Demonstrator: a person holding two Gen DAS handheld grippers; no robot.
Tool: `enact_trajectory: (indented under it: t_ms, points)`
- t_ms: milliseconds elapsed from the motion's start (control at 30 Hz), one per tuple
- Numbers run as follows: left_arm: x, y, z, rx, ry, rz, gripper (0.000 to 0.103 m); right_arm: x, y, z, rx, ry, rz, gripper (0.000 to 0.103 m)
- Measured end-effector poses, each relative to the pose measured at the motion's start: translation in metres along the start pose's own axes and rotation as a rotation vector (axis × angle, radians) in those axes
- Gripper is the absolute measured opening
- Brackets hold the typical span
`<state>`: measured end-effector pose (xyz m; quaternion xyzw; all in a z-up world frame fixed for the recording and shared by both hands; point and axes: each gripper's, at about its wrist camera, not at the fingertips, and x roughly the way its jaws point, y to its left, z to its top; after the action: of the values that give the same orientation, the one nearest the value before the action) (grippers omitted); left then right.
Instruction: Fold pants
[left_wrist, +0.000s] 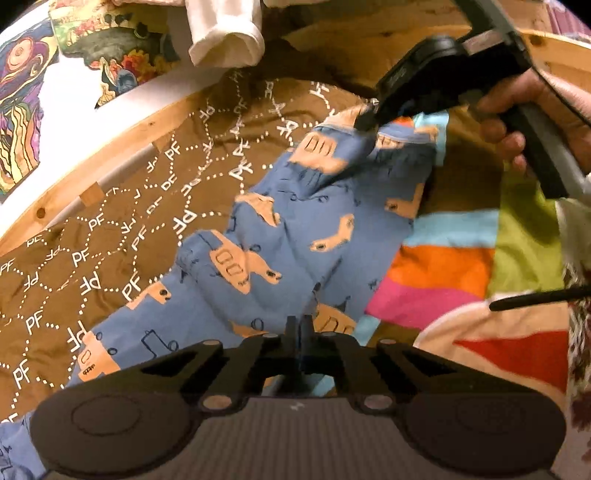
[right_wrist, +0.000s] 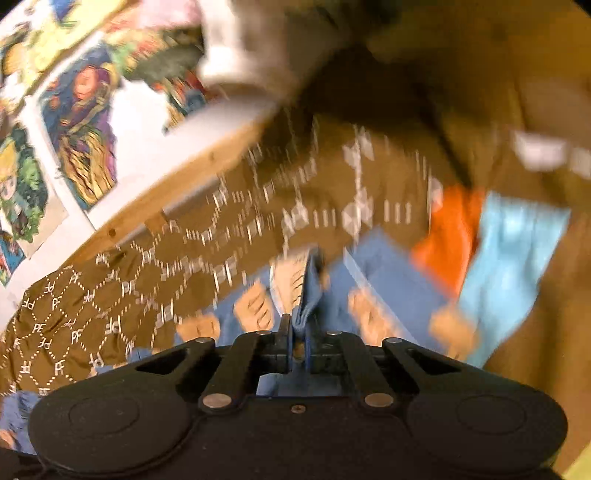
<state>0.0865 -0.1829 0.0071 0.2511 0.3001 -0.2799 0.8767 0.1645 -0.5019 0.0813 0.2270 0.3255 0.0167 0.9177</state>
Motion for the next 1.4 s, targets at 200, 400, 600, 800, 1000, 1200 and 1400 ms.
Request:
enact_trajectory:
  t_ms: [200, 400, 600, 800, 1000, 1200, 1400]
  points:
    - [0.001, -0.004, -0.003, 0.037, 0.021, -0.042, 0.0, -0.037, -0.008, 0.011, -0.163, -0.005, -0.158, 0.005]
    - [0.003, -0.002, -0.009, 0.045, 0.036, -0.061, 0.0, -0.019, -0.036, 0.005, -0.081, 0.121, -0.202, 0.005]
    - [0.011, 0.003, -0.013, 0.039, 0.065, -0.109, 0.004, -0.014, -0.025, 0.001, -0.194, 0.115, -0.249, 0.007]
    - [-0.005, 0.029, -0.014, -0.141, 0.059, -0.175, 0.057, -0.019, -0.011, -0.004, -0.331, 0.061, -0.287, 0.047]
    - [-0.014, 0.066, -0.032, -0.333, 0.108, -0.081, 0.056, -0.031, 0.029, -0.019, -0.576, -0.091, -0.251, 0.073]
    - [-0.008, 0.1, -0.06, -0.514, 0.226, -0.07, 0.072, 0.009, 0.029, -0.036, -0.54, 0.167, -0.184, 0.073]
    - [-0.033, 0.15, -0.049, -0.506, 0.142, 0.003, 0.074, -0.001, 0.02, -0.026, -0.414, 0.068, -0.117, 0.089]
